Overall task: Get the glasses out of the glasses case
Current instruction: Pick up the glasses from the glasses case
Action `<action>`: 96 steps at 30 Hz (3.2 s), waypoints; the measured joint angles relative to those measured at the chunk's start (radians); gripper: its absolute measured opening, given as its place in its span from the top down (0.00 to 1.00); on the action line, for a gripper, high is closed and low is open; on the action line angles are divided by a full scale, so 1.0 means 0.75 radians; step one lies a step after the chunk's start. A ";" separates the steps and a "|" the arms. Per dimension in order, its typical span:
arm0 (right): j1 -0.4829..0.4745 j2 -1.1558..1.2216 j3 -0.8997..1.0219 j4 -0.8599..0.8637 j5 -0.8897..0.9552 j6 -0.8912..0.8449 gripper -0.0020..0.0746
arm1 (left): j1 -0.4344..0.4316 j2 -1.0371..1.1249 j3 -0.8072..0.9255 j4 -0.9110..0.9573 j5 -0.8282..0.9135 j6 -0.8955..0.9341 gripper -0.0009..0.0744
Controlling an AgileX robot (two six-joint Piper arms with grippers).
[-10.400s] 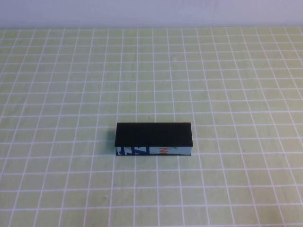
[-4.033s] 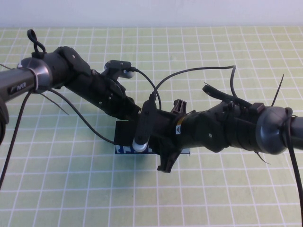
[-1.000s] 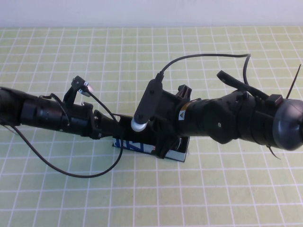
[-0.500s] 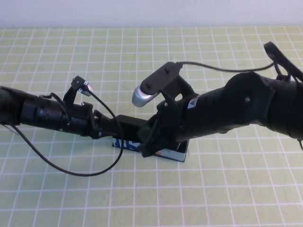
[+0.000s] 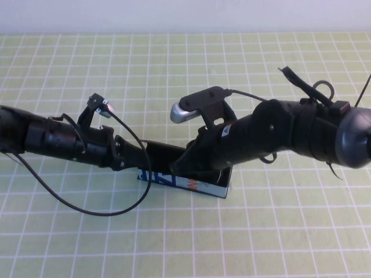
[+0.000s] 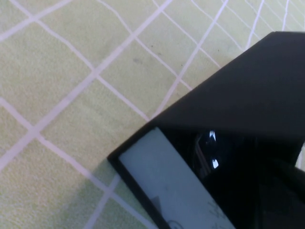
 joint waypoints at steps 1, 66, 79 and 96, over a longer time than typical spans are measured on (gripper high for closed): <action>-0.015 0.016 -0.029 0.000 0.008 0.006 0.99 | 0.000 0.000 0.000 0.001 0.002 0.000 0.99; -0.014 0.388 -0.920 -0.279 1.122 -0.300 0.87 | 0.089 -0.090 -0.002 -0.007 -0.014 -0.068 0.99; -0.014 0.476 -0.915 -0.335 1.060 -0.371 0.66 | 0.089 -0.090 -0.002 -0.009 -0.014 -0.068 0.99; -0.014 0.499 -0.915 -0.410 0.942 -0.394 0.60 | 0.089 -0.090 -0.002 -0.009 -0.014 -0.068 0.99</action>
